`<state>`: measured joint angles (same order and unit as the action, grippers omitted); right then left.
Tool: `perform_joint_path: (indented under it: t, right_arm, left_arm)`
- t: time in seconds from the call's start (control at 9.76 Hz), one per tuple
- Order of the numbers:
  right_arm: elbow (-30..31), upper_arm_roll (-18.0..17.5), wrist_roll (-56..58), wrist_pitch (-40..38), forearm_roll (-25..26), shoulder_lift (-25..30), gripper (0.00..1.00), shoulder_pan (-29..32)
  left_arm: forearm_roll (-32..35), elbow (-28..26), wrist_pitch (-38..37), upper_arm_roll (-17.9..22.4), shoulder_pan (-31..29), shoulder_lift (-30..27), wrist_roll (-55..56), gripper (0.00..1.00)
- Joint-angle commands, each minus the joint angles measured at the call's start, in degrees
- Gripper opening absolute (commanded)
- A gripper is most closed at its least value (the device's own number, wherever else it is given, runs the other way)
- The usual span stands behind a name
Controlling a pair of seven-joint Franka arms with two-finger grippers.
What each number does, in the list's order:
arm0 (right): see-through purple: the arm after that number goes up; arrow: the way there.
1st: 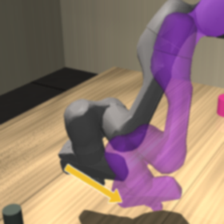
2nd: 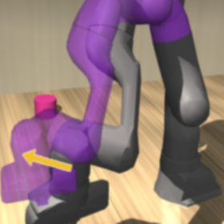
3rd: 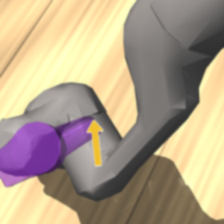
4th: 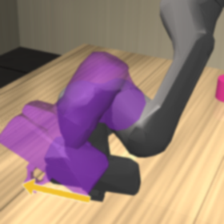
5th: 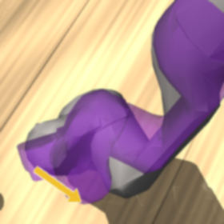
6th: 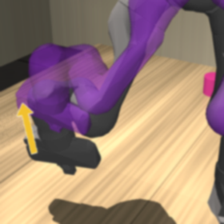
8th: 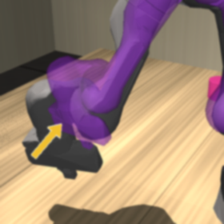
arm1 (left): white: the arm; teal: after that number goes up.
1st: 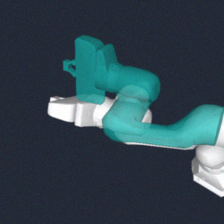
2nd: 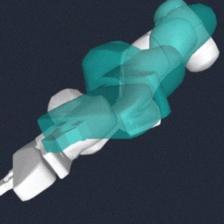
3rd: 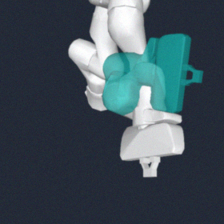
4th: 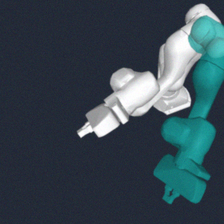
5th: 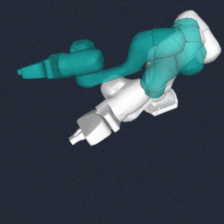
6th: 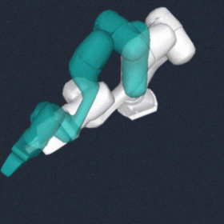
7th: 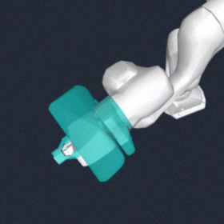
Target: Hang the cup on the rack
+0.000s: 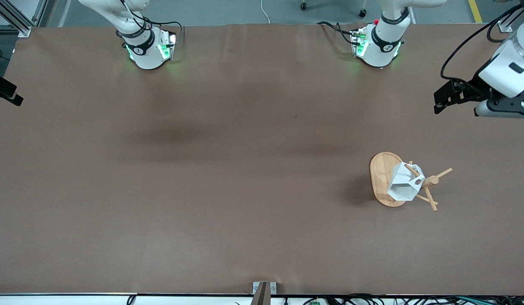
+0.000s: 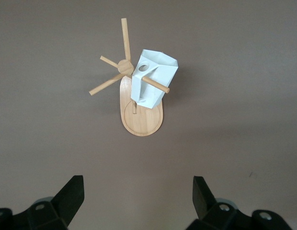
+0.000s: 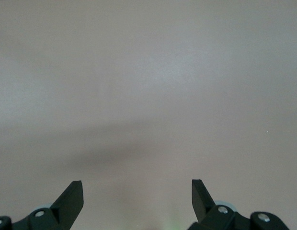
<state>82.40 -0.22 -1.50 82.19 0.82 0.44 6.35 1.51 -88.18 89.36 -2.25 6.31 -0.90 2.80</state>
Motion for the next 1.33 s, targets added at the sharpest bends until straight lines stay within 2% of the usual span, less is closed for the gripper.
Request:
perform_joint_path:
  t: [0.0, 0.1, 0.41, 0.61, 1.23]
  right_arm:
    - [-0.2, -0.1, 0.9, -0.4, -0.6, 0.0, 1.0, 0.5]
    - [-0.2, -0.1, 0.9, -0.3, -0.6, 0.0, 1.0, 0.5]
    - [-0.2, -0.1, 0.9, -0.4, -0.6, 0.0, 1.0, 0.7]
    - [-0.2, -0.1, 0.9, -0.2, -0.6, 0.0, 1.0, 0.6]
    - [-0.2, -0.2, 0.9, -0.3, -0.6, 0.0, 1.0, 0.6]
  left_arm:
    - [1.2, 1.5, -1.5, -4.1, -4.5, 2.1, -1.1, 1.0]
    - [0.6, 1.6, -1.6, -6.3, -7.2, 1.4, -1.6, 1.0]
    - [-0.1, 0.1, -2.2, -9.1, -10.2, -0.1, -0.2, 1.0]
    - [-0.2, -0.8, -4.1, -9.7, -10.0, -1.4, 3.7, 1.0]
    - [-0.3, 1.1, -4.2, -9.4, -10.3, -0.5, 2.5, 1.0]
